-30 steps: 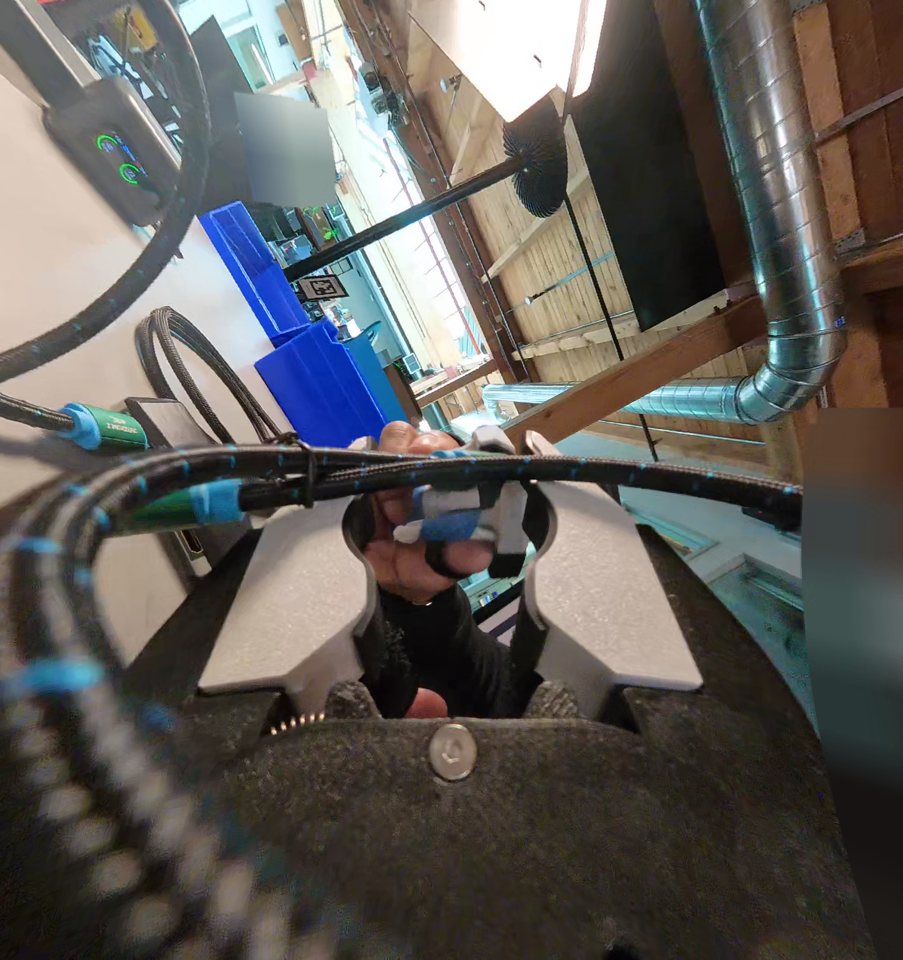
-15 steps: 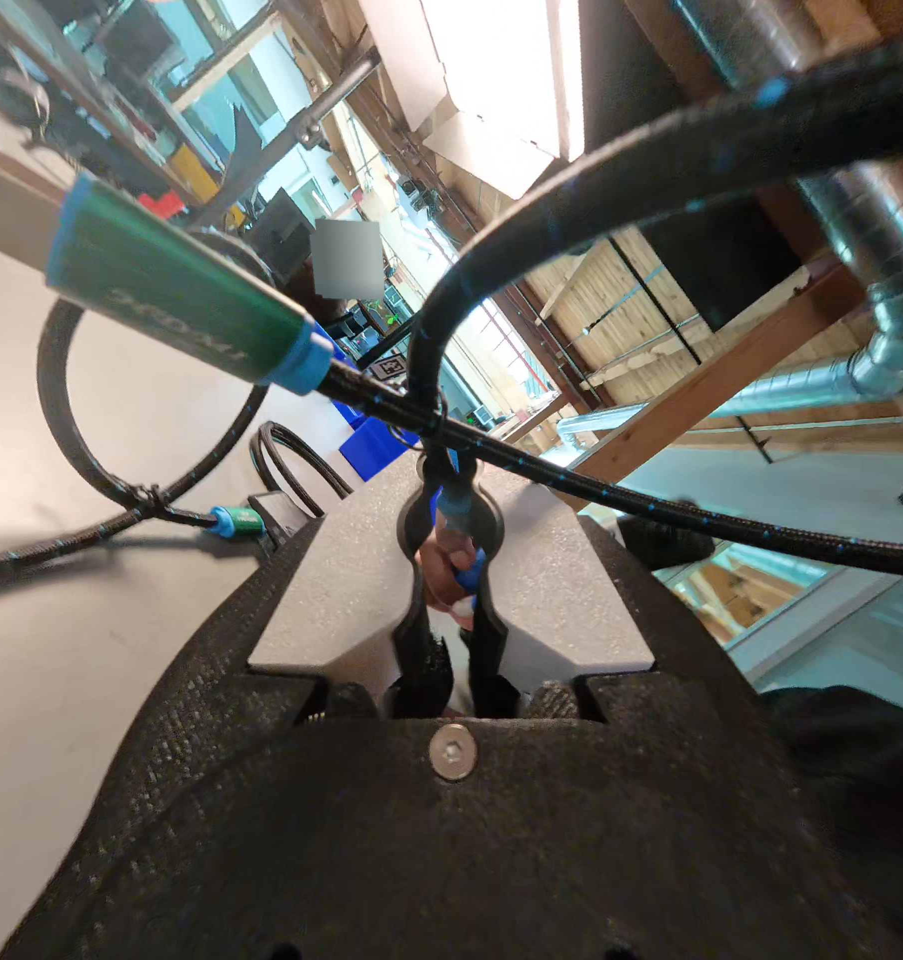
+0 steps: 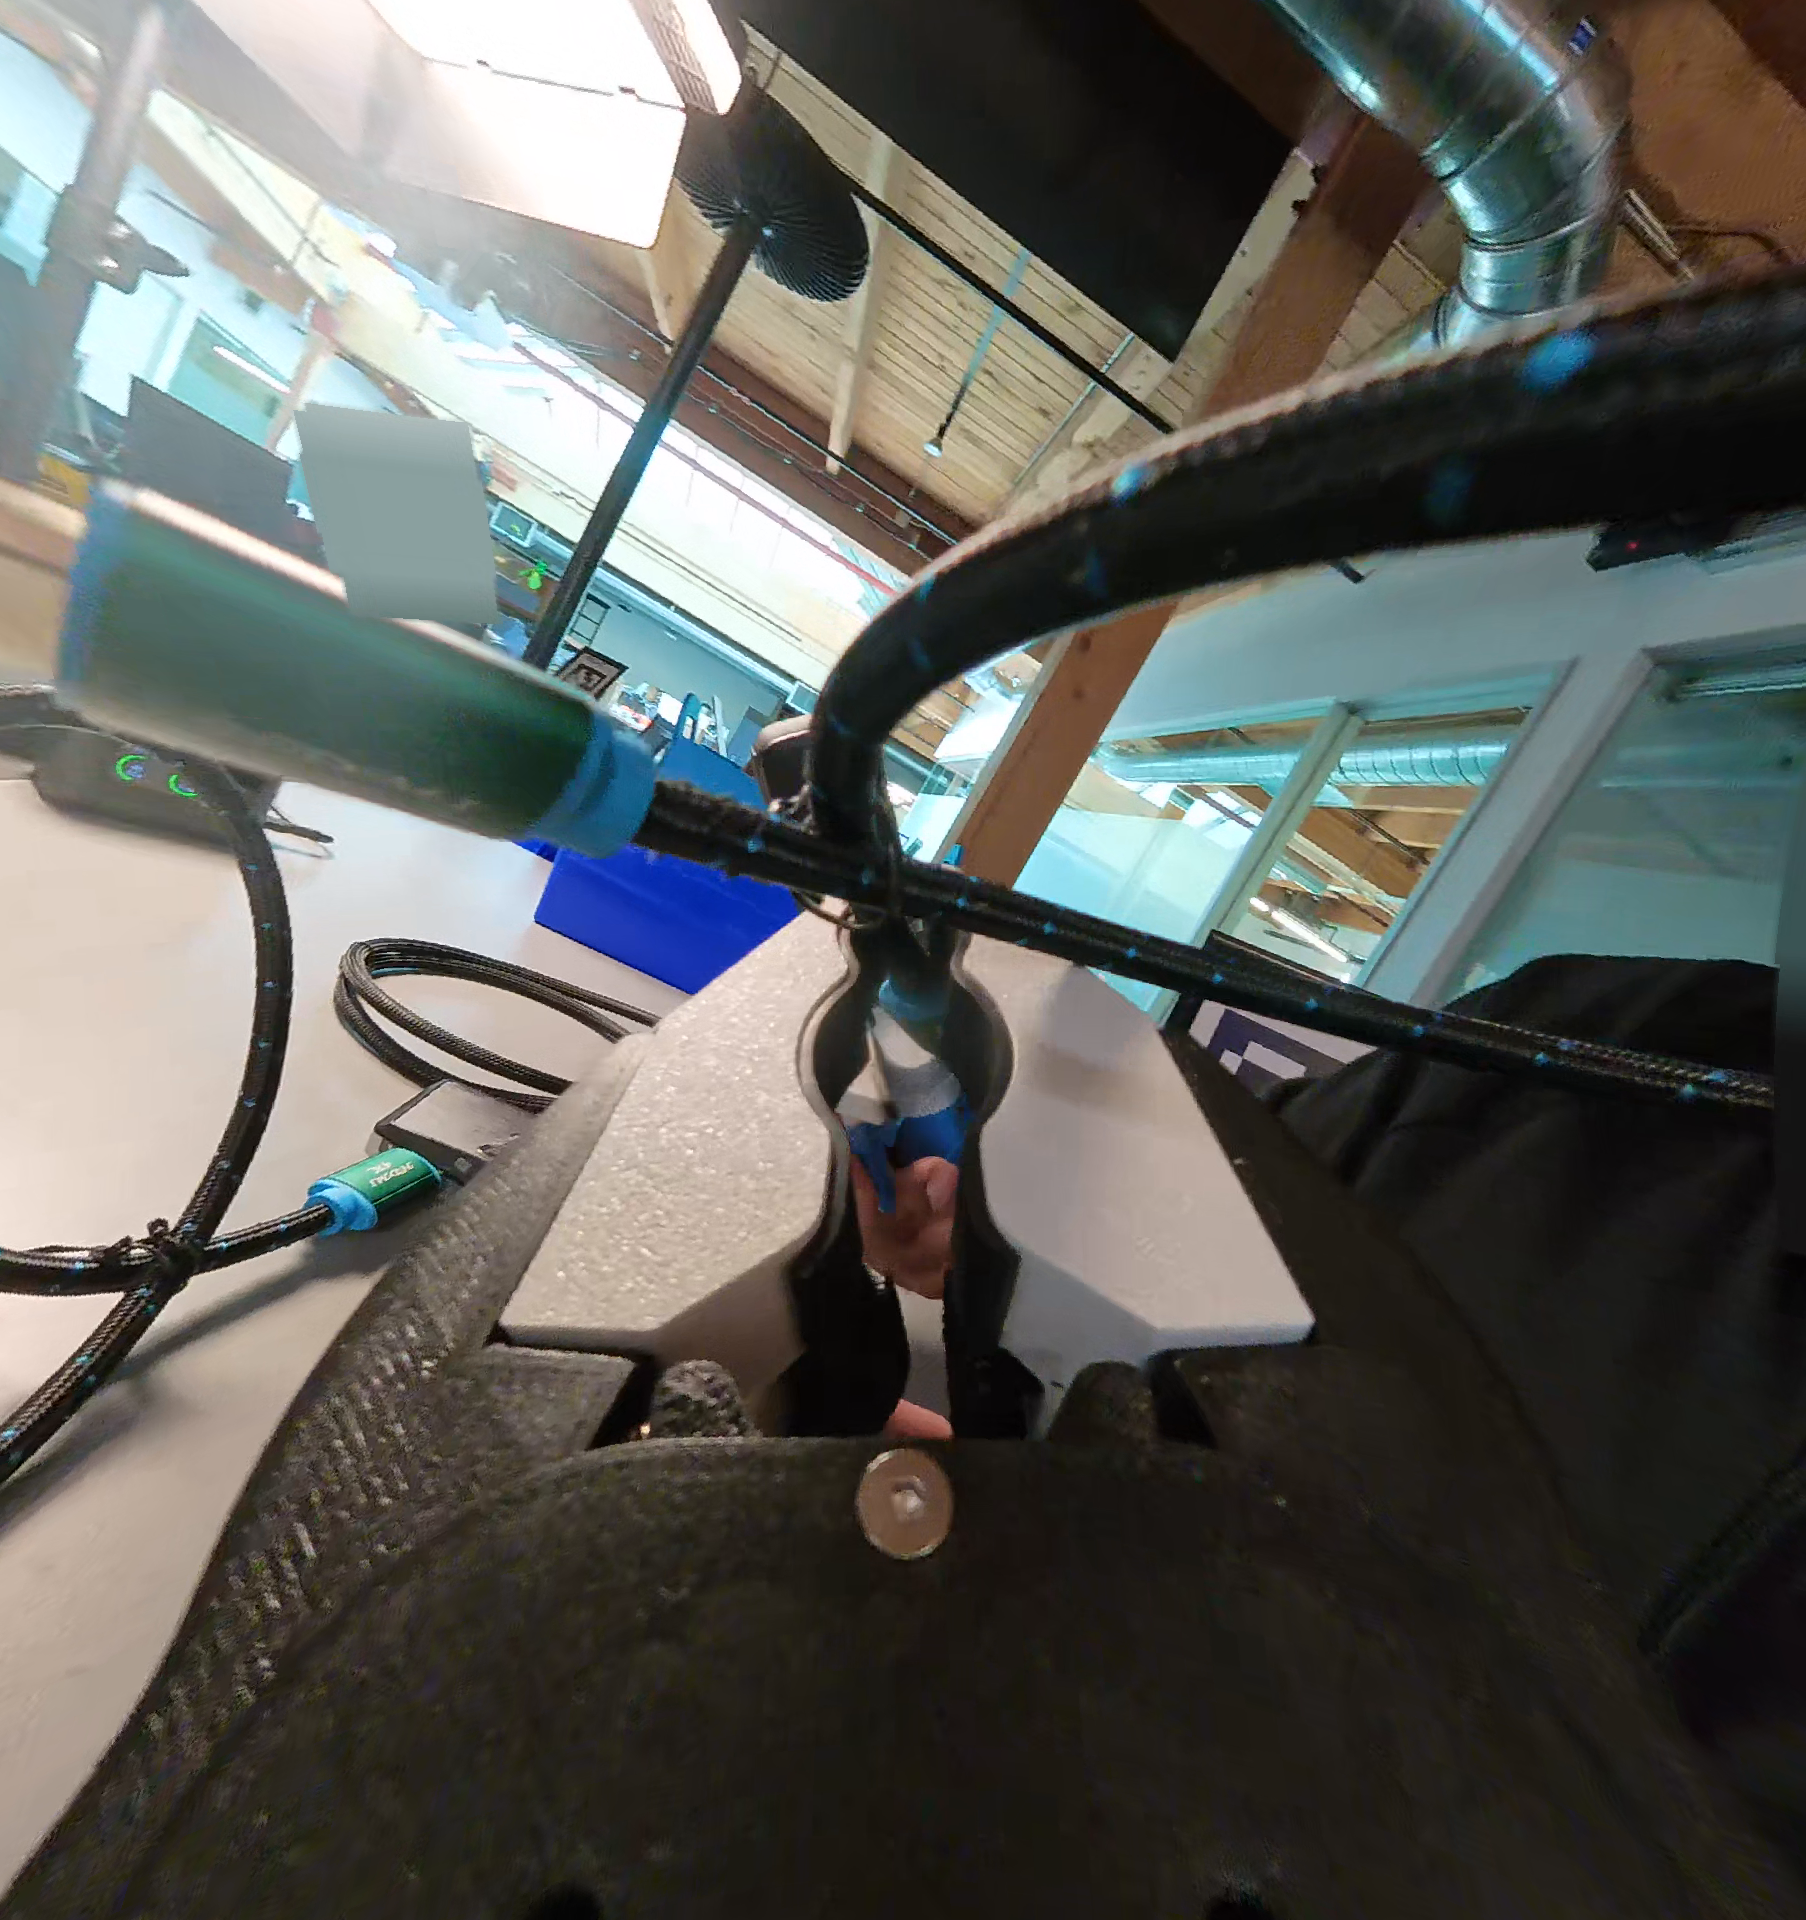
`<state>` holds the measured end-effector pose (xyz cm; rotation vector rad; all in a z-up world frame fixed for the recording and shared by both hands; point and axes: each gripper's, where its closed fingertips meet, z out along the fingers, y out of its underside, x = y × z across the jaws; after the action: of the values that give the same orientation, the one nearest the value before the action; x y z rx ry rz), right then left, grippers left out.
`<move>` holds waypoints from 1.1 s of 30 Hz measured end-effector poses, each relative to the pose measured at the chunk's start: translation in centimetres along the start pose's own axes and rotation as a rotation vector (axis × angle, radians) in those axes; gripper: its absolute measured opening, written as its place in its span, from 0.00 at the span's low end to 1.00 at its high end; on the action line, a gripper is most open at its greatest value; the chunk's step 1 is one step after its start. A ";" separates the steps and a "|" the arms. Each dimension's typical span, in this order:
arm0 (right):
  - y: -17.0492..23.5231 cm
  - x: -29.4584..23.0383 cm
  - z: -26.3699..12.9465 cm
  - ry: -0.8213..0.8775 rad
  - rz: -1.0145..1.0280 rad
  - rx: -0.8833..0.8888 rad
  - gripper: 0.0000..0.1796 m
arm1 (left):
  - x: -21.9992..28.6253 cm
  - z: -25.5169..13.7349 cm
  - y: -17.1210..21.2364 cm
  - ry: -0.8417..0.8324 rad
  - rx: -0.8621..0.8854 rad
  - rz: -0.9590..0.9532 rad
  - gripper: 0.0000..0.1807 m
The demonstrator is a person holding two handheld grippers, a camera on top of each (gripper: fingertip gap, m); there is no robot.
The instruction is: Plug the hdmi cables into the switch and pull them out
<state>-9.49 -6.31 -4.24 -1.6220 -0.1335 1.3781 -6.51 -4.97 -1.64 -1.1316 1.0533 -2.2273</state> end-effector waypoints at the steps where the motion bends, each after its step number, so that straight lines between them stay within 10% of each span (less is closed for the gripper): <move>1: 0.2 -0.1 0.1 0.002 -0.013 -0.002 0.11 | 0.1 0.0 0.1 0.005 -0.006 -0.007 0.03; 17: -1.9 0.1 -0.5 0.432 -0.919 0.063 0.10 | -0.1 1.1 0.0 0.071 0.107 -0.397 0.30; 33: -3.2 0.4 -1.6 0.542 -0.940 0.113 0.10 | -2.1 1.1 0.5 -0.057 0.200 -0.479 0.35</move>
<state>-6.49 -5.31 -2.46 -1.4711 -0.4190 0.2188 -4.33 -4.41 -2.67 -1.4631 0.5564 -2.5674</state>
